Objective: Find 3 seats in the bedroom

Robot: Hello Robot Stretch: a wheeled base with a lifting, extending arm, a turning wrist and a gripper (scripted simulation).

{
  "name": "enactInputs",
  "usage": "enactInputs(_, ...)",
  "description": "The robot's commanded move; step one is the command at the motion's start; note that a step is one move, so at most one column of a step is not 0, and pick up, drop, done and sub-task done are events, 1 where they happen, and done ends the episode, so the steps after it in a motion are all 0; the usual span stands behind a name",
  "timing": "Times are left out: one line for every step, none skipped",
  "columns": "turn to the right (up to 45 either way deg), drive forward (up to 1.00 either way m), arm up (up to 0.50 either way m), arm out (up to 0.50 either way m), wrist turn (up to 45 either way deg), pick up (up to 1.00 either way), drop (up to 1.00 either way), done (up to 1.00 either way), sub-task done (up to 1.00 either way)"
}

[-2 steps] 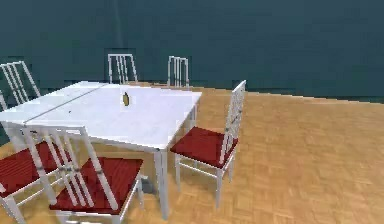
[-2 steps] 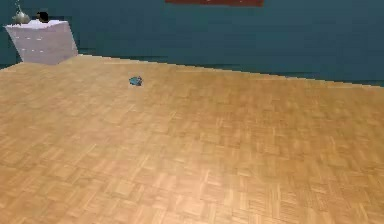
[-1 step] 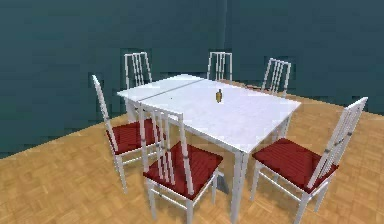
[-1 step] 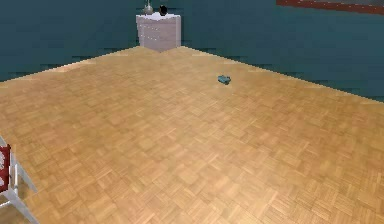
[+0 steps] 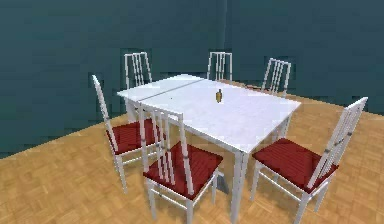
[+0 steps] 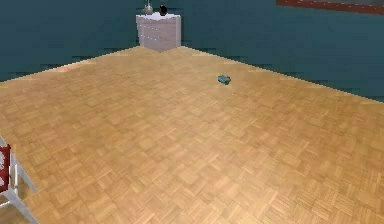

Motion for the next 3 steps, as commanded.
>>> enactInputs(42.0,0.00,0.00,0.00,0.0,0.00,0.00,0.00,0.00)
enactInputs(0.0,0.30,0.00,0.00,0.0,0.00,0.00,0.00,0.00)
enactInputs(-12.0,0.00,0.00,0.00,0.0,0.00,0.00,0.00,0.00)
